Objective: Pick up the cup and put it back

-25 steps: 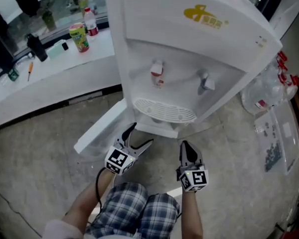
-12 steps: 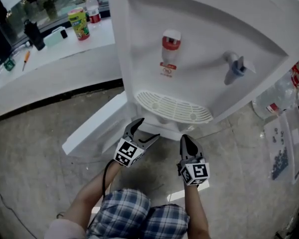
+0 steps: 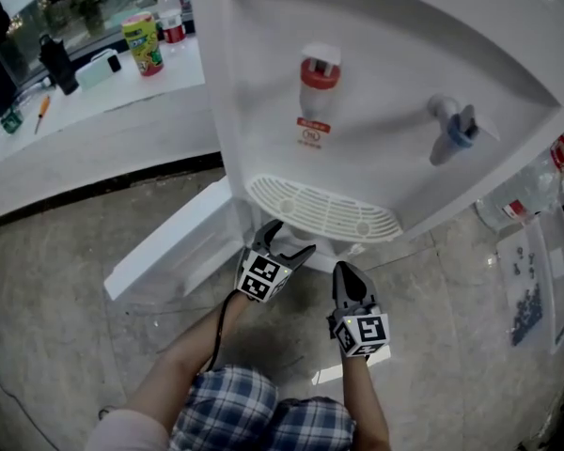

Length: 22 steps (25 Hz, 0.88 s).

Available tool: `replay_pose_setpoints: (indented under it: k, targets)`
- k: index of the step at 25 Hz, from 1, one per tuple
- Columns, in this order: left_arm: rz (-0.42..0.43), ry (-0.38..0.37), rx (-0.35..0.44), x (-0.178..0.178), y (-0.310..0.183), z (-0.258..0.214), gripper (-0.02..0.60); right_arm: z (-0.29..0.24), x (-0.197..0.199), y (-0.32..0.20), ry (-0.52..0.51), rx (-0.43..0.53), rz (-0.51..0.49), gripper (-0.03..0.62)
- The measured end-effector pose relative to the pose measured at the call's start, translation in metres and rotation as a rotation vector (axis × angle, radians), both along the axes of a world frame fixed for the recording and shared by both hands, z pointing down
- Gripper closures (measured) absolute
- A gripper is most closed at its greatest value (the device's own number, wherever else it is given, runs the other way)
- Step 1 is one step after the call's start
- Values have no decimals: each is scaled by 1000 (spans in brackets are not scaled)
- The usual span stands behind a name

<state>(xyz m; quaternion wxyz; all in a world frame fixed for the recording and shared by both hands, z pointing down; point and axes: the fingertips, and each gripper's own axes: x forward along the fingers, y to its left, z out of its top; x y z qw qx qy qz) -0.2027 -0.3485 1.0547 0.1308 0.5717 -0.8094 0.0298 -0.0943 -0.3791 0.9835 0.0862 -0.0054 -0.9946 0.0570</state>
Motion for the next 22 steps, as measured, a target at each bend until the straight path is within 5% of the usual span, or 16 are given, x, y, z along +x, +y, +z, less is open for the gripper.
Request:
replay_pose_setpoints:
  k: [7,15,22]
  targets:
    - [-54,15,-57,-18,-26,28,175,2,5,-1,-23,-37,5,577]
    - [3,-25,-143,-21,-48,50,175,3,9,-1,-36,-53,5,577]
    - [-43,-35,-127,-33,-57,52,176,6,14,-6,-23,-46,16,577]
